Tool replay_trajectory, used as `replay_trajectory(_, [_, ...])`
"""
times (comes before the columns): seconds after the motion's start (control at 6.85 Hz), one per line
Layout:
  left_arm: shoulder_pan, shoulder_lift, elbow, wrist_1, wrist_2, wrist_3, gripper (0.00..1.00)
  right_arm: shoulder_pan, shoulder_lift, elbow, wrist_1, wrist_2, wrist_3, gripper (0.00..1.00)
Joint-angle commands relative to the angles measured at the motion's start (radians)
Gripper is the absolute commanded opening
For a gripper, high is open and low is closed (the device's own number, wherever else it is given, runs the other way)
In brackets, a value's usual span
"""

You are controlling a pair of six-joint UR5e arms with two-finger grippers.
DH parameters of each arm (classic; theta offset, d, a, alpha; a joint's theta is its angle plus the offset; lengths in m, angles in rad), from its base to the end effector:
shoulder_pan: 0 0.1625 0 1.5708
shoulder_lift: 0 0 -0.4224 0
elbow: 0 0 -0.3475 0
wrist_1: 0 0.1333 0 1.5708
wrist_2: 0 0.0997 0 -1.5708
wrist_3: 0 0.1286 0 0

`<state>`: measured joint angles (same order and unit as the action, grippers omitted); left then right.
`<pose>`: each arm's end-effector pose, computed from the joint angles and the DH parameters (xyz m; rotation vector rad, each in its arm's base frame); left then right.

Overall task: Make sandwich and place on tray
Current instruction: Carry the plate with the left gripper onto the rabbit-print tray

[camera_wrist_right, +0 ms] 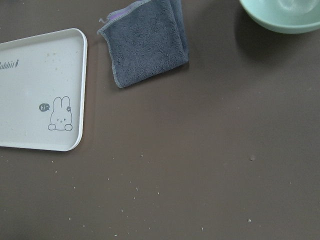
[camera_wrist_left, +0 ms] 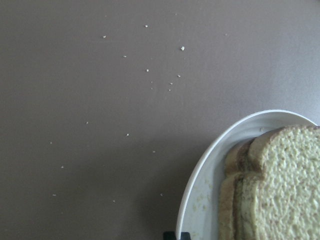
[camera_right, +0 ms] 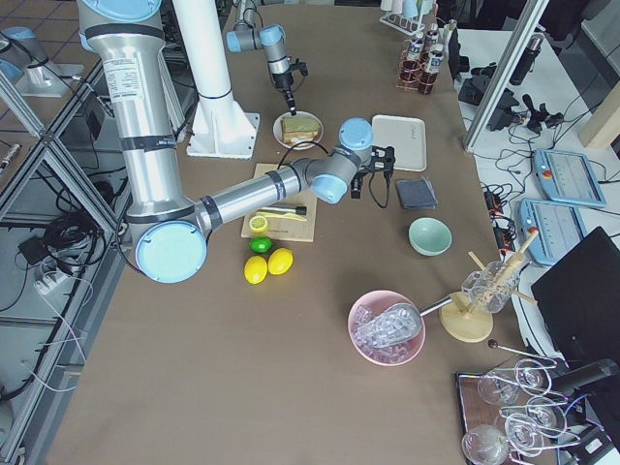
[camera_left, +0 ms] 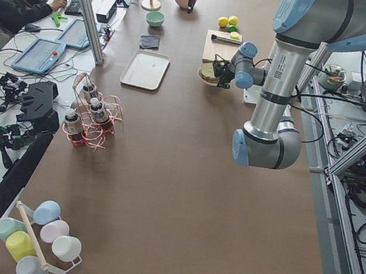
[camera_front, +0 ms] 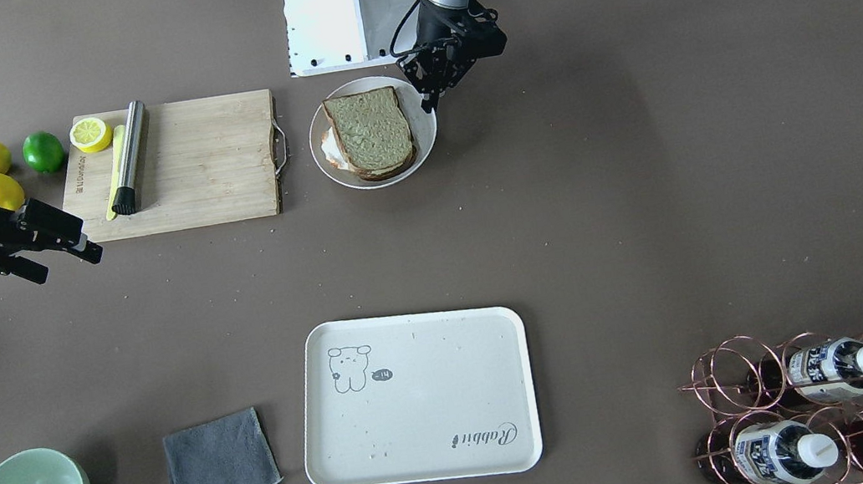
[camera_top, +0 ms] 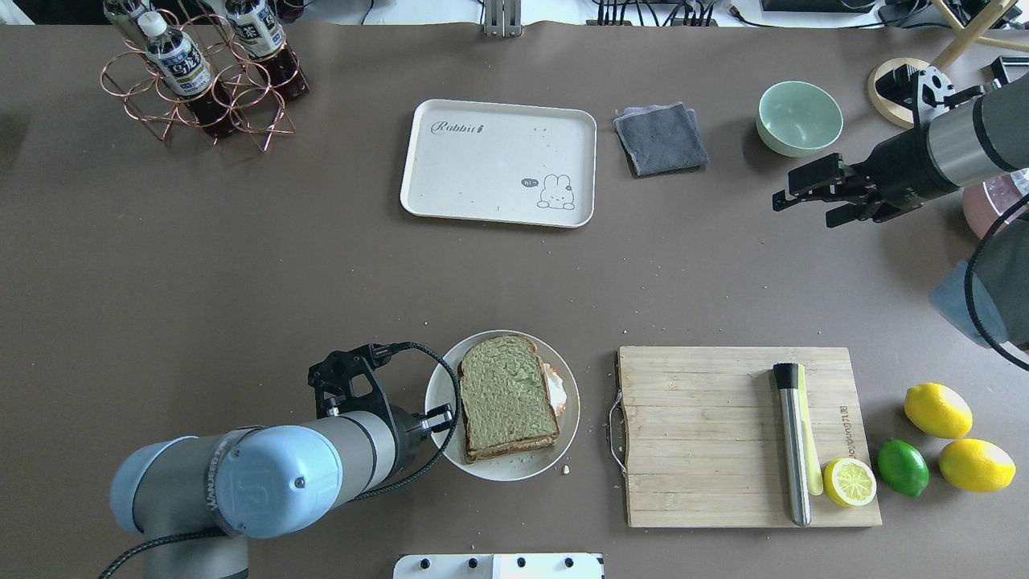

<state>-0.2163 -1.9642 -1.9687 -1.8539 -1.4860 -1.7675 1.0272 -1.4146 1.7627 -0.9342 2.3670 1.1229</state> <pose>0.5222 -0.2624 0.2788 0.0877 1.0817 -0.4176 -0.2348 -0.4685 0.4279 0.0852 -1.1713 0.1196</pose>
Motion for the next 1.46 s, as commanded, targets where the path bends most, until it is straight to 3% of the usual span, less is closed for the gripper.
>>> replay_trajectory(0.0, [-0.148, -0.045, 0.002, 0.001, -0.121, 0.000, 0.00, 0.001, -0.003, 0.001, 0.002, 0.001, 0.000, 0.99])
replay_trajectory(0.44, [-0.334, -0.189, 0.209, -0.007, -0.135, -0.082, 0.00, 0.001, -0.010, 0.012, 0.003, 0.000, 0.001, 0.99])
replay_trajectory(0.73, [-0.362, -0.318, 0.399, -0.015, -0.125, -0.203, 0.00, -0.001, -0.007, 0.008, 0.002, -0.002, 0.002, 0.99])
replay_trajectory(1.17, [-0.408, -0.432, 0.716, -0.212, -0.063, -0.201, 0.00, -0.004, -0.001, 0.000, 0.002, -0.005, 0.003, 0.99])
replay_trajectory(1.31, [-0.407, -0.433, 0.750, -0.237, -0.059, -0.196, 0.00, -0.006, -0.001, -0.002, 0.002, -0.006, 0.006, 0.99])
